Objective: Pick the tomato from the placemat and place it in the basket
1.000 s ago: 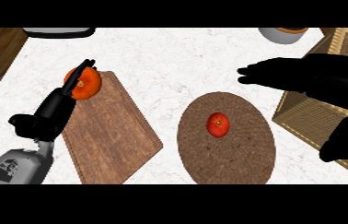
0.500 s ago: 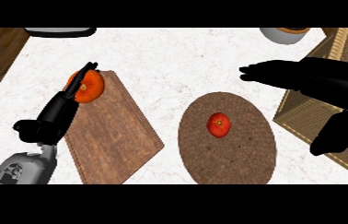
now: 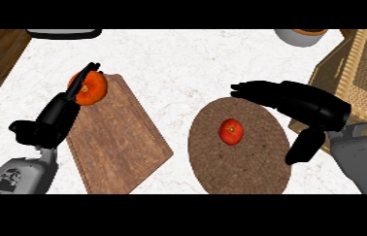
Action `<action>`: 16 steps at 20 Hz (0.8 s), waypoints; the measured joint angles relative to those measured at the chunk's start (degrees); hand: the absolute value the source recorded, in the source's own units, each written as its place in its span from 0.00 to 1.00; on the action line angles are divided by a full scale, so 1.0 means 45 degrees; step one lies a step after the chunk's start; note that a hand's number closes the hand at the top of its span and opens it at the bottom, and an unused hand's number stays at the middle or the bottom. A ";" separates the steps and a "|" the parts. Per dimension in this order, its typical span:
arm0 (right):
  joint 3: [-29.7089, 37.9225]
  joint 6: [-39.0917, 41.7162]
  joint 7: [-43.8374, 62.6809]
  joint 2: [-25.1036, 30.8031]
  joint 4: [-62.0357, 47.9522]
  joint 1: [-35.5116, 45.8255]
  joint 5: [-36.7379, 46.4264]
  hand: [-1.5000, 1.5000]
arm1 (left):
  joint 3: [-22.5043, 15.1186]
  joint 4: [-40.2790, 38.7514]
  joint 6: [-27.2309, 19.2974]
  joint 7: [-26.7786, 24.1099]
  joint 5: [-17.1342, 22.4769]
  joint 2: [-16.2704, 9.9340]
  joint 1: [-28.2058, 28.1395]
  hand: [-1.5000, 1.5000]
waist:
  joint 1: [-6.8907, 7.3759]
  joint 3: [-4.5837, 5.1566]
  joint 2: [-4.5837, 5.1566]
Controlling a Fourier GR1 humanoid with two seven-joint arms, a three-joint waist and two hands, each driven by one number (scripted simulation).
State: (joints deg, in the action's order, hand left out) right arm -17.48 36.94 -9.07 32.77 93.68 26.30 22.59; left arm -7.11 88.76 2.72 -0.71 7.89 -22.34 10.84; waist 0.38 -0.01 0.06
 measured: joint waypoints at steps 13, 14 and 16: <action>-0.0131 -0.1693 -0.2620 -0.2004 -0.2348 -0.0390 0.3318 0.00 | 0.0619 0.0244 0.0569 0.0005 -0.0855 0.0858 -0.0405 0.50 | -0.0040 0.0000 -0.0008; -0.0022 -0.1598 -0.2708 -0.2111 -0.2357 -0.0382 0.3356 0.00 | 0.0612 0.0348 0.0531 0.0145 -0.0983 0.0967 -0.0358 0.50 | -0.0042 0.0001 -0.0009; 0.0232 -0.1403 -0.3019 -0.2285 -0.2590 -0.0223 0.3386 0.00 | 0.0684 0.0488 0.0555 0.0224 -0.1173 0.1074 -0.0411 0.50 | -0.0040 0.0001 -0.0011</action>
State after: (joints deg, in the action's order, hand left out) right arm -16.44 30.62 -22.66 22.49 82.03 25.29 37.83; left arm -4.03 90.96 5.22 0.30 2.61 -17.50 8.99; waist 0.20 -0.01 0.01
